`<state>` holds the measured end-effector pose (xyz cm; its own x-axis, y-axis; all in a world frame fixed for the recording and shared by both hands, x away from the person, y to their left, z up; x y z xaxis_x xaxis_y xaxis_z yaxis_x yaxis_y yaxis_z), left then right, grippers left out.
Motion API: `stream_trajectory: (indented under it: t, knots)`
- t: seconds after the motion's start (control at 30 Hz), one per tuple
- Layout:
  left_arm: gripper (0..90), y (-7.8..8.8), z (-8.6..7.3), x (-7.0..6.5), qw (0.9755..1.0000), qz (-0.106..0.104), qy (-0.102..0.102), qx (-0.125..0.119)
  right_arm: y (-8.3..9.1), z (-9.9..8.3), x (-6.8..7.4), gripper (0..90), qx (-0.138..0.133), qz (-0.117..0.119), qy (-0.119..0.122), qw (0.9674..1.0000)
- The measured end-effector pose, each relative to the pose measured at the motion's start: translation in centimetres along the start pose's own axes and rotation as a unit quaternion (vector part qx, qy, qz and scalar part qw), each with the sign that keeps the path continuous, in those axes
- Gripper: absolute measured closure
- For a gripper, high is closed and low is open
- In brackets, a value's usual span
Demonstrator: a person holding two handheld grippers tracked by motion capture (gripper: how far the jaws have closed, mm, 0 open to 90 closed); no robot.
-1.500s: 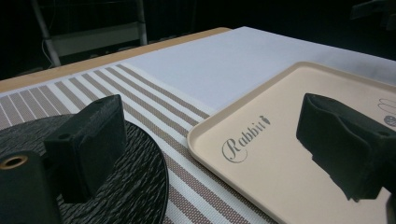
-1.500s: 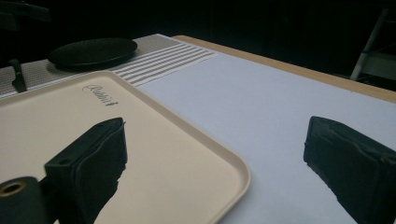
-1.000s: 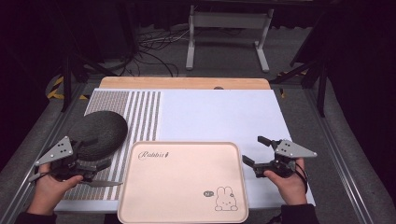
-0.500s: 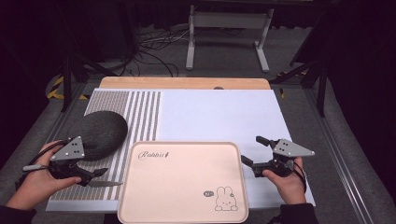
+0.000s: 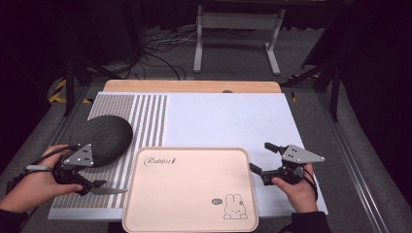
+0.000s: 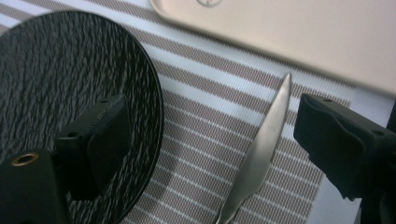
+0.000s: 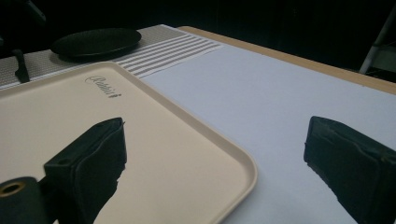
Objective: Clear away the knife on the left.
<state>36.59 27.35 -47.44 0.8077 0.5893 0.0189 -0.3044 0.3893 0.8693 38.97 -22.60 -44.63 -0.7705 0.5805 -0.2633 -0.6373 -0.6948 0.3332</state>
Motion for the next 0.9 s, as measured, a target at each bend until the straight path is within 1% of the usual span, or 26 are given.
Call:
stream_trajectory:
  t: [0.03, 0.1, 0.23, 0.33, 0.37, 0.4, 0.43, 0.47, 0.53, 0.57, 0.63, 0.67, 0.7, 0.73, 0.77, 0.83, 0.87, 0.9]
  knots:
    - [12.8, 0.0, -0.2, 0.1, 0.9999, -0.003, 0.000, 0.010, 0.0, 0.0, 0.0, 6.8, 0.001, 0.000, 0.001, 1.0000]
    - [12.8, 0.0, -0.5, 0.1, 0.9998, -0.005, -0.001, 0.020, 0.1, 0.0, -0.1, 6.9, 0.001, 0.000, 0.001, 1.0000]
    - [14.1, 0.0, -1.2, 0.4, 0.9985, -0.005, -0.011, 0.053, 0.2, 0.0, -0.2, 6.9, -0.001, 0.000, 0.000, 1.0000]
    - [15.1, -0.1, -1.8, 0.8, 0.9965, 0.000, -0.024, 0.080, 0.3, -0.1, -0.2, 6.9, 0.000, 0.001, 0.000, 1.0000]
    - [15.5, -0.1, -2.1, 0.9, 0.9958, 0.001, -0.026, 0.088, 0.2, -0.1, -0.2, 6.9, 0.001, 0.001, 0.001, 1.0000]
    - [15.4, -0.1, -2.2, 1.0, 0.9951, 0.003, -0.031, 0.094, 0.2, -0.1, -0.2, 6.9, 0.001, 0.001, 0.001, 1.0000]
    - [15.2, -0.1, -2.4, 1.0, 0.9944, 0.005, -0.030, 0.101, 0.2, 0.0, -0.2, 6.8, 0.000, 0.002, 0.001, 1.0000]
    - [14.7, -0.2, -2.5, 1.1, 0.9935, 0.006, -0.034, 0.109, 0.2, 0.0, -0.1, 6.7, -0.001, 0.003, 0.001, 1.0000]
    - [14.9, -0.2, -2.8, 1.3, 0.9921, 0.009, -0.037, 0.119, 0.2, 0.0, -0.2, 6.2, -0.003, -0.002, 0.001, 1.0000]
    - [14.9, -0.2, -3.0, 1.4, 0.9911, 0.011, -0.043, 0.126, 0.2, 0.0, -0.3, 5.9, -0.003, -0.004, 0.000, 1.0000]
    - [14.8, -0.4, -3.4, 1.4, 0.9895, 0.007, -0.049, 0.136, 0.2, 0.0, -0.3, 5.5, -0.004, -0.003, -0.007, 1.0000]
    - [15.0, -0.4, -3.6, 1.5, 0.9880, 0.009, -0.055, 0.144, 0.2, 0.0, -0.2, 5.3, -0.005, -0.001, -0.008, 1.0000]
    - [14.9, -0.3, -3.9, 1.6, 0.9864, 0.013, -0.057, 0.153, 0.2, 0.0, -0.2, 5.0, -0.004, -0.002, -0.004, 1.0000]
    - [15.0, -0.3, -4.1, 1.8, 0.9844, 0.018, -0.062, 0.163, 0.1, 0.0, -0.2, 4.6, -0.003, -0.003, 0.000, 1.0000]
    - [15.7, -0.3, -4.3, 2.0, 0.9823, 0.019, -0.071, 0.172, 0.1, 0.0, -0.2, 4.4, -0.003, -0.003, 0.001, 1.0000]
    - [15.0, -0.5, -4.5, 2.0, 0.9821, 0.016, -0.075, 0.172, 0.0, 0.0, -0.1, 4.2, -0.004, -0.003, 0.001, 1.0000]
    - [14.5, -0.5, -4.7, 2.0, 0.9810, 0.016, -0.073, 0.179, -0.1, 0.1, -0.1, 4.1, -0.006, -0.002, 0.001, 1.0000]
    - [14.6, -0.7, -4.9, 2.0, 0.9800, 0.011, -0.076, 0.183, 0.0, 0.1, -0.1, 4.1, -0.005, -0.002, 0.003, 1.0000]
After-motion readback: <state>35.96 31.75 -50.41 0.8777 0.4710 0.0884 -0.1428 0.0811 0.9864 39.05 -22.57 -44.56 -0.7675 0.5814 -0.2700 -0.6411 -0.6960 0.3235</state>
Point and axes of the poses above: each handheld gripper's, and its own axes: y roughly backward along the jaws, z roughly out of its top, x roughly to its left, the point moved 9 cm from there along -y, roughly forward along the jaws, and after that the axes turned 15 degrees about y, right-handed, at the moved point
